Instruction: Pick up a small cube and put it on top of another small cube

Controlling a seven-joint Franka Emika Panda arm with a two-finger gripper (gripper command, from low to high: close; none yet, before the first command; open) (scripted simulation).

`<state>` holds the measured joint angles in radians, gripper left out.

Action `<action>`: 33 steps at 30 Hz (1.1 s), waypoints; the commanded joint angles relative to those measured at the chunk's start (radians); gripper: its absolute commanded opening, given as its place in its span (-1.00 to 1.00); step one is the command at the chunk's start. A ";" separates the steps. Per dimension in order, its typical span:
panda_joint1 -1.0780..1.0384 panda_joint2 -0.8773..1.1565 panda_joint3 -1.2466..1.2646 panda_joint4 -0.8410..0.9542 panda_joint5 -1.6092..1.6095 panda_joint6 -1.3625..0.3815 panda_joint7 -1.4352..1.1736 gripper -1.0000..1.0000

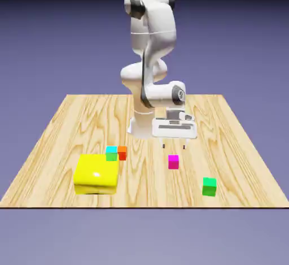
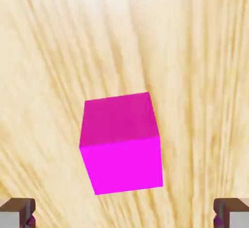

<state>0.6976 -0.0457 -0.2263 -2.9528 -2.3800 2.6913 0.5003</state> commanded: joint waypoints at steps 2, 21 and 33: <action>-0.004 0.036 0.006 0.019 -0.023 -0.010 0.031 0.00; -0.001 0.000 0.000 0.000 0.000 0.000 0.000 -1.00; 0.005 0.126 -0.028 0.230 0.478 -0.186 0.069 -1.00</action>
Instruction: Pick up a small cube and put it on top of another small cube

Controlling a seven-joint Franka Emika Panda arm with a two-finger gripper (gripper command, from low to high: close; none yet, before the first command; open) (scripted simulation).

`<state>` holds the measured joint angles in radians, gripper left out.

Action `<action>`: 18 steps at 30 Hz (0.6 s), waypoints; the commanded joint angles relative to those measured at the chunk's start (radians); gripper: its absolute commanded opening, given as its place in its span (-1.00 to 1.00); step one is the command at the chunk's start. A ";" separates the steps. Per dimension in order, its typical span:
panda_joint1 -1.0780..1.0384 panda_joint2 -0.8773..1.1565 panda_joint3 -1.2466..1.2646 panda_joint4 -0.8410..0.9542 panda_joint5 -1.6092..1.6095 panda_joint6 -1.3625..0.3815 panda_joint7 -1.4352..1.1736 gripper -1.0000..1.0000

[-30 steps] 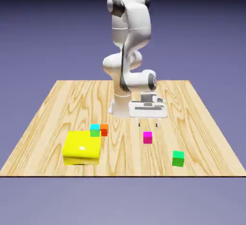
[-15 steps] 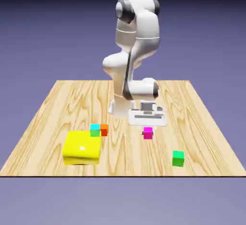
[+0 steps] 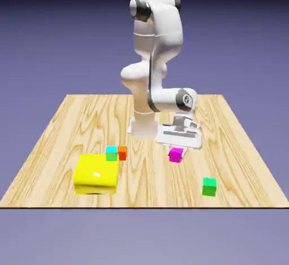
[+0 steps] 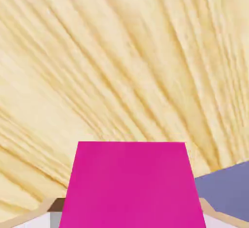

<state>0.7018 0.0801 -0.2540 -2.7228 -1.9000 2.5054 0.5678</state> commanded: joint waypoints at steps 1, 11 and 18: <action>0.001 0.011 -0.002 0.021 0.042 -0.017 0.008 -1.00; 0.006 0.126 -0.027 0.230 0.477 -0.186 0.070 -1.00; 0.009 0.206 -0.045 0.377 0.781 -0.304 0.114 -1.00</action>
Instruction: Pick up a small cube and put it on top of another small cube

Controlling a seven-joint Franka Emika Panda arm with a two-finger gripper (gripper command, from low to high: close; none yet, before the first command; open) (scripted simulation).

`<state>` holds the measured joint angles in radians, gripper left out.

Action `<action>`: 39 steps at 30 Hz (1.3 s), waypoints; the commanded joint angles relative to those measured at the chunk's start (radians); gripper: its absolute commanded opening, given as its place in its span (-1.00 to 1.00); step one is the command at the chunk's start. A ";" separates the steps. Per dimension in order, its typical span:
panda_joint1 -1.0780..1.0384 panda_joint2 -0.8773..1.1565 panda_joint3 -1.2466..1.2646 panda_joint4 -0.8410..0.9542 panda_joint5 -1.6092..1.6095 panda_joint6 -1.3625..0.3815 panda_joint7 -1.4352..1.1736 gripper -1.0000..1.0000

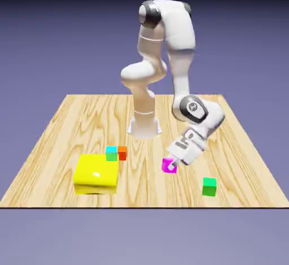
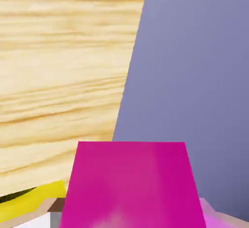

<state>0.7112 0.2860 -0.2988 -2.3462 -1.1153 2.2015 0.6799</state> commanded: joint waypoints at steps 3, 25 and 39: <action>0.002 0.034 -0.008 0.063 0.127 -0.051 0.021 -1.00; 0.013 0.286 -0.063 0.523 1.084 -0.422 0.159 -1.00; 0.037 0.424 -0.070 0.620 1.539 -0.459 0.197 -1.00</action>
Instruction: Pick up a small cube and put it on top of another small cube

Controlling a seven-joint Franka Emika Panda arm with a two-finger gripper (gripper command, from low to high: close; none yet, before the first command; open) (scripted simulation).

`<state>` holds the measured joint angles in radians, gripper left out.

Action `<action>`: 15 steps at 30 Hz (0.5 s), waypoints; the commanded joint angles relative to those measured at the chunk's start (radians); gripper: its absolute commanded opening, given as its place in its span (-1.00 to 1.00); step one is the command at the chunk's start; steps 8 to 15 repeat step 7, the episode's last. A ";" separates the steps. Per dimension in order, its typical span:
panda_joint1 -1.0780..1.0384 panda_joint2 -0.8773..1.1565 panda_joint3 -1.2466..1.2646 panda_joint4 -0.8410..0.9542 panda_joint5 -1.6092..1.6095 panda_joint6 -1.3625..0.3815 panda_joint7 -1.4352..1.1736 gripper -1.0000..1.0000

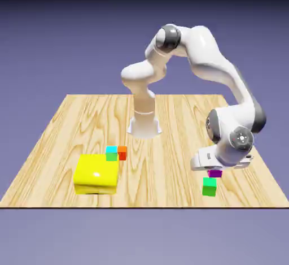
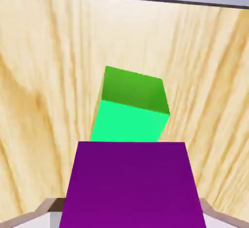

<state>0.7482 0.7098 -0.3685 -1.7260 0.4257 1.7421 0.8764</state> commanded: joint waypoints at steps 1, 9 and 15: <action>0.003 0.004 0.003 -0.019 0.002 0.022 -0.004 -1.00; -0.020 -0.025 -0.018 0.109 -0.030 -0.129 0.024 1.00; -0.020 -0.025 -0.018 0.109 -0.030 -0.129 0.024 1.00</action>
